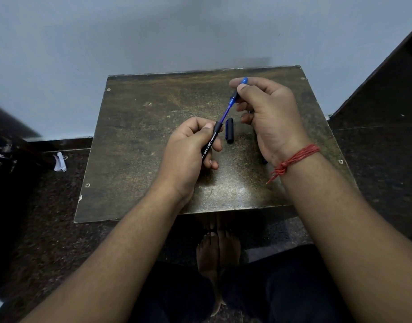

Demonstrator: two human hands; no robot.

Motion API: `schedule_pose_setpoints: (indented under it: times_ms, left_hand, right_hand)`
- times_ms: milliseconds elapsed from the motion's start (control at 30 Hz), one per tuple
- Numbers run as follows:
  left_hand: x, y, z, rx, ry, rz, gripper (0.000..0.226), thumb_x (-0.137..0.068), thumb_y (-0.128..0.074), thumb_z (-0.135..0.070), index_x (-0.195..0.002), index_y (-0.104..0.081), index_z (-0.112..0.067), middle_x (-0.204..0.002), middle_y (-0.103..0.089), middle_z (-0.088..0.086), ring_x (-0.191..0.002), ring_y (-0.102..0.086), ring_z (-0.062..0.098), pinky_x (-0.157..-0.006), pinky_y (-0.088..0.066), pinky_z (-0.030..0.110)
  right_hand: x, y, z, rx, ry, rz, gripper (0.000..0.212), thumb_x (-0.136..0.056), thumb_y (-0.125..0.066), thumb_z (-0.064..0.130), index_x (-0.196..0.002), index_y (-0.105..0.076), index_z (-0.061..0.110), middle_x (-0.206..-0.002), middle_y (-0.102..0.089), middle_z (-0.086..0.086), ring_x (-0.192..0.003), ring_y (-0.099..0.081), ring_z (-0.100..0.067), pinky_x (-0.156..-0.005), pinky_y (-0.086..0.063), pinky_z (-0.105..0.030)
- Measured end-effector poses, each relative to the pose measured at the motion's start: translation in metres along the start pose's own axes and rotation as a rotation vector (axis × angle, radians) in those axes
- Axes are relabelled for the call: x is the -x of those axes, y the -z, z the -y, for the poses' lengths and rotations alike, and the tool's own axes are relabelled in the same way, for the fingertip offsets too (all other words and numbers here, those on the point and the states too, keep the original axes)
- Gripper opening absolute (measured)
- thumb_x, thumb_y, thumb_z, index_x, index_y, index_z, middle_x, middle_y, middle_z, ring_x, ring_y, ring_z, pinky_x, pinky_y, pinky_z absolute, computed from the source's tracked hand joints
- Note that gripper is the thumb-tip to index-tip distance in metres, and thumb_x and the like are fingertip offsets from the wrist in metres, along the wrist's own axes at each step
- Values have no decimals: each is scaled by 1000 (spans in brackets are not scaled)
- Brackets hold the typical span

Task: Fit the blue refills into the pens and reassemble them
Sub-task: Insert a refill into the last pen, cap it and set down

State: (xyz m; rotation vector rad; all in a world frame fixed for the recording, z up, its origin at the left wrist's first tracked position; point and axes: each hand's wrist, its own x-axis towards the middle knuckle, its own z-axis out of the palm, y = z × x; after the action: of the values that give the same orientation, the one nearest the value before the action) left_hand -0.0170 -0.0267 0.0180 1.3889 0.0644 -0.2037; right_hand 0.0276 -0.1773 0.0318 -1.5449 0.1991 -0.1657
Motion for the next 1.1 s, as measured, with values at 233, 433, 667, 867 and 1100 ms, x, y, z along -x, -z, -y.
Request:
schedule_pose_setpoints:
  times_ms: [233, 433, 667, 867, 1100]
  left_hand:
    - [-1, 1, -1, 34, -4, -35, 17, -102, -49, -15, -98, -63, -6, -64, -60, 0, -44, -39, 10, -46, -42, 24]
    - [-1, 3, 0, 72, -7, -53, 18, -102, -48, -15, -90, -61, -11, -61, -57, -2, -43, -39, 10, -45, -41, 25]
    - [-1, 2, -1, 153, 27, -26, 19, -102, -46, -14, -86, -57, -12, -61, -54, 0, -41, -34, 9, -42, -34, 23]
    - [0, 2, -2, 165, 41, -22, 19, -102, -45, -13, -86, -56, -11, -60, -53, -1, -41, -33, 9, -41, -32, 22]
    - [-1, 0, -3, 179, 66, -3, 13, -102, -45, -12, -95, -54, -8, -61, -53, 0, -41, -32, 9, -41, -32, 22]
  right_hand:
    - [8, -7, 0, 68, -24, 178, 13, -88, -64, 20, -88, -77, 21, -81, -72, 7, -76, -60, -9, -66, -48, -31]
    - [10, -10, 2, 50, -67, 235, 12, -91, -65, 17, -91, -76, 17, -86, -72, 2, -80, -60, -13, -65, -47, -29]
    - [12, -10, 2, 32, -67, 278, 13, -91, -64, 15, -90, -76, 15, -81, -69, 1, -79, -59, -15, -63, -45, -27]
    - [11, -11, 0, 49, -88, 300, 8, -89, -68, 20, -89, -74, 16, -78, -68, 2, -74, -57, -11, -63, -43, -28]
    - [11, -11, -5, 127, -32, 248, 27, -84, -75, 42, -77, -59, 21, -67, -58, 7, -61, -51, -7, -53, -41, -21]
